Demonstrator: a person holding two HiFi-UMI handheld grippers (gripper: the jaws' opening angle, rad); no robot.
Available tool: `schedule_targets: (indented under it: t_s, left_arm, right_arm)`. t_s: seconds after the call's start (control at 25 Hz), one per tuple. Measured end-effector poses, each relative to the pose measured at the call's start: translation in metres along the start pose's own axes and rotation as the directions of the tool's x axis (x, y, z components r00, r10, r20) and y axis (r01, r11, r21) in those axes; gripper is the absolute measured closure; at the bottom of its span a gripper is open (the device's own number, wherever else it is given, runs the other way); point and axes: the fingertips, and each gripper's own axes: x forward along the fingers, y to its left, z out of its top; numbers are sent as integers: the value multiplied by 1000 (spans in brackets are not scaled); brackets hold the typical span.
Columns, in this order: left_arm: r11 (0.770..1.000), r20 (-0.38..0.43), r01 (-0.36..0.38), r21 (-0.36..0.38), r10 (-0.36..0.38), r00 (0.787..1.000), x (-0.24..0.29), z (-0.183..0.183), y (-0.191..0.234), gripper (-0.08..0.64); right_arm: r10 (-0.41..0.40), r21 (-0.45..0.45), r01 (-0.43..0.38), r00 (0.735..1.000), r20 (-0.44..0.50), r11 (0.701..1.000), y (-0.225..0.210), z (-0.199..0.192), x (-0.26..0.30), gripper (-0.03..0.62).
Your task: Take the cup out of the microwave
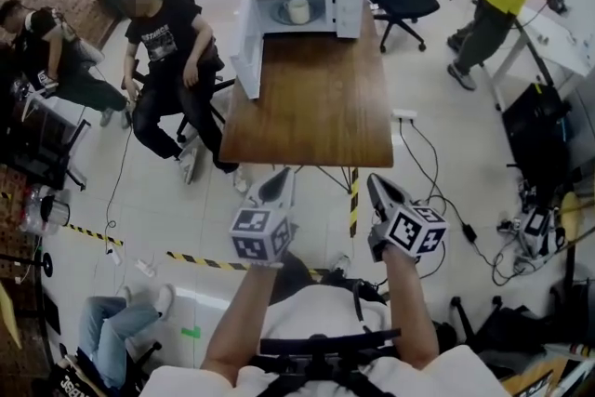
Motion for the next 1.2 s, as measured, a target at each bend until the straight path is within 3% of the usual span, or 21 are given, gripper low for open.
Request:
schedule_targets:
  t_s: [0.36,0.88,1.2]
  left_arm:
    - [1000,-16,-11,-11,11,1000,48,17,41,560]
    - [999,-40,36,-36,-38,998,138,79,130,560]
    - [994,-45,97,-52,-100,994,168,100,176,560]
  right_arm:
    - [28,3,-28,999,-30,1000,-8,10,70,577]
    - [-26,-26,26,1000,-10,999,6,74,191,577]
    - [-74,-48,75,997,8,996,27,88,253,577]
